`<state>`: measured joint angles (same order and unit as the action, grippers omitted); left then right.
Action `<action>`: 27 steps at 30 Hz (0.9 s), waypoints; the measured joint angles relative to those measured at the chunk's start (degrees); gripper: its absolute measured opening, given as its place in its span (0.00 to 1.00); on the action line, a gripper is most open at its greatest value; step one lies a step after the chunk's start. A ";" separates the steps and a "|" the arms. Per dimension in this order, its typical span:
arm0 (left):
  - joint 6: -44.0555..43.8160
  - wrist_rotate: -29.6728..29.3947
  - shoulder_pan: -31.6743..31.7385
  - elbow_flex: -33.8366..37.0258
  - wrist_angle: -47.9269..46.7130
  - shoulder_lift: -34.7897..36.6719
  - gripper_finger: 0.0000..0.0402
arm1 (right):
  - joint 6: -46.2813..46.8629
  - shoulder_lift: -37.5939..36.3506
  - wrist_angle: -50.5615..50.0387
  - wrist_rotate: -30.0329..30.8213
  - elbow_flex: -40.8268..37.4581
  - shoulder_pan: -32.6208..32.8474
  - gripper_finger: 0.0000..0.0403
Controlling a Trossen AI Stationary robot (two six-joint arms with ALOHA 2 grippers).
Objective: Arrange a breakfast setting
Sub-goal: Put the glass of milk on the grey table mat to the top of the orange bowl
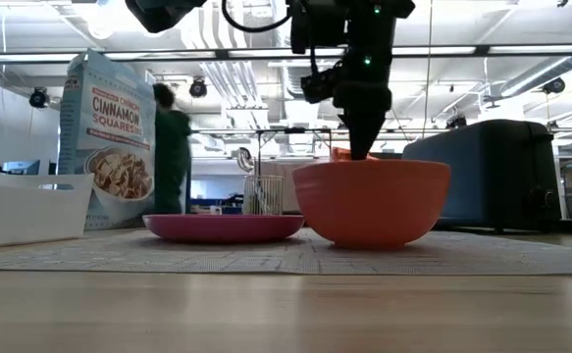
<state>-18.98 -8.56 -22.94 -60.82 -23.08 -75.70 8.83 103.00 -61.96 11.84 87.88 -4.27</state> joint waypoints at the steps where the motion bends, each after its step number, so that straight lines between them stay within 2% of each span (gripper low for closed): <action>1: 0.01 0.00 0.00 0.00 -0.06 0.02 0.40 | 0.30 -0.05 -0.67 -0.10 0.00 0.00 0.02; 11: 0.43 -0.02 0.07 0.00 -0.21 0.11 0.40 | 1.22 -1.22 -3.05 -0.33 2.59 -0.02 0.02; 20: 0.43 -0.04 0.07 0.00 -0.17 0.11 0.40 | 1.69 -1.29 -10.06 -0.44 5.51 -0.04 0.02; 27: 0.43 -0.56 0.07 0.15 0.10 0.13 0.40 | 1.78 -0.41 -10.74 -3.06 5.51 0.00 0.02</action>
<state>-18.55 -9.11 -22.87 -60.66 -22.97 -75.57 10.61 102.59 -72.70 8.77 93.38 -4.27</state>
